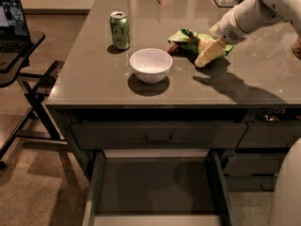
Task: Place green rice chip bag into middle drawer
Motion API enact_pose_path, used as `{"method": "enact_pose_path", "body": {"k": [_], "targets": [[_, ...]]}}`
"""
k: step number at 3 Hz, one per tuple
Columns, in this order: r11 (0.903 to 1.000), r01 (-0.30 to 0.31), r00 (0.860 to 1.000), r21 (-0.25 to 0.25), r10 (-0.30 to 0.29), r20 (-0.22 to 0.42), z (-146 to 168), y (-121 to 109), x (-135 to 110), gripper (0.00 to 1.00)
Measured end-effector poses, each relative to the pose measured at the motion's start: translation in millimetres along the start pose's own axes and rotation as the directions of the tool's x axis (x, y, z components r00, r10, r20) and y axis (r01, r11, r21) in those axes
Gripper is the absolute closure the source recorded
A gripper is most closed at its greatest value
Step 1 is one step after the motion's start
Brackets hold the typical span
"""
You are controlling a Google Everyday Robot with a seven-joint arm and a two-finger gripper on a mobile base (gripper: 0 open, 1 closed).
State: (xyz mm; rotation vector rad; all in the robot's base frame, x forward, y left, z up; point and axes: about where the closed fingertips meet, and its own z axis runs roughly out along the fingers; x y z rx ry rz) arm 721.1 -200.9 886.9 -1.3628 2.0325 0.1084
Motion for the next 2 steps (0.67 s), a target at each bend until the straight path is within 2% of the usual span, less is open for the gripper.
{"method": "enact_pose_path", "body": {"k": [2], "targets": [[1.0, 0.0, 1.0, 0.0, 0.0, 0.0, 0.1, 0.0, 0.0, 0.66]]}}
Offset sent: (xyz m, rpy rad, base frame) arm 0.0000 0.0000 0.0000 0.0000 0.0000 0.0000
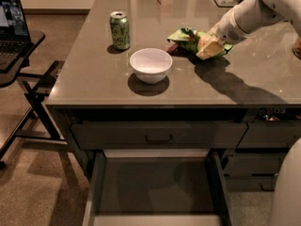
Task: Place green rice chip bag into middle drawer
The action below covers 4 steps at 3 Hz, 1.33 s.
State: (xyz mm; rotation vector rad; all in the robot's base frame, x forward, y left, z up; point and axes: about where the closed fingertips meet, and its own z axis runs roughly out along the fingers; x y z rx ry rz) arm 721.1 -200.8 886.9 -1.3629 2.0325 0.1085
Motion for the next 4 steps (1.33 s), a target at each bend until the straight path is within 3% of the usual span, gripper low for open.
{"method": "enact_pose_path", "body": {"k": [1, 2, 3, 4], "targets": [[1.0, 0.0, 1.0, 0.0, 0.0, 0.0, 0, 0, 0, 0.89], [1.0, 0.0, 1.0, 0.0, 0.0, 0.0, 0, 0, 0, 1.0], [1.0, -0.008, 1.0, 0.001, 0.008, 0.01, -4, -1, 0, 1.0], [0.9996, -0.017, 0.998, 0.023, 0.016, 0.063, -32, -1, 1, 1.0]]}}
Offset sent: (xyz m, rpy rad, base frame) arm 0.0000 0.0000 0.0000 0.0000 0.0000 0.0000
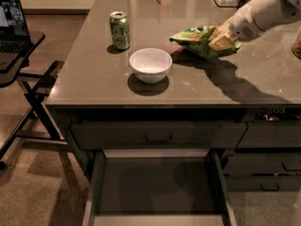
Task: Place green rice chip bag into middle drawer
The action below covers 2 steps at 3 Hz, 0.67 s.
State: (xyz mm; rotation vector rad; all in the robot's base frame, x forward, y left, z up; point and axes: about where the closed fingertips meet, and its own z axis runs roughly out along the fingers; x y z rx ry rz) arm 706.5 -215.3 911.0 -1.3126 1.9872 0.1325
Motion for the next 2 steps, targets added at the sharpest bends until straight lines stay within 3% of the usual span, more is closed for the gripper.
{"method": "enact_pose_path", "body": {"k": [2], "targets": [[0.9952, -0.026, 0.988, 0.094, 0.011, 0.153, -90, 13, 5, 1.0]]}}
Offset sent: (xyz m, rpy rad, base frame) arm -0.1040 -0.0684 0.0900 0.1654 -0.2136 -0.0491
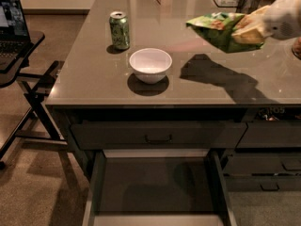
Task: Place green rice chip bag into middle drawer
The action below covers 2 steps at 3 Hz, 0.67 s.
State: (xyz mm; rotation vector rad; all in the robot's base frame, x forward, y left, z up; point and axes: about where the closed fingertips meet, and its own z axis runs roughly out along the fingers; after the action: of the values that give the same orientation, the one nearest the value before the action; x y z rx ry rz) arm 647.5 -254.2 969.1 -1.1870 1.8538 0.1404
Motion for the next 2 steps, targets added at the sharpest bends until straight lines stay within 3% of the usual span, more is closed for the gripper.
{"method": "enact_pose_path", "body": {"k": [1, 2], "targets": [[1.0, 0.007, 1.0, 0.003, -0.007, 0.013, -28, 20, 12, 1.0], [0.9987, 0.028, 0.999, -0.043, -0.029, -0.02, -42, 53, 34, 1.0]]}}
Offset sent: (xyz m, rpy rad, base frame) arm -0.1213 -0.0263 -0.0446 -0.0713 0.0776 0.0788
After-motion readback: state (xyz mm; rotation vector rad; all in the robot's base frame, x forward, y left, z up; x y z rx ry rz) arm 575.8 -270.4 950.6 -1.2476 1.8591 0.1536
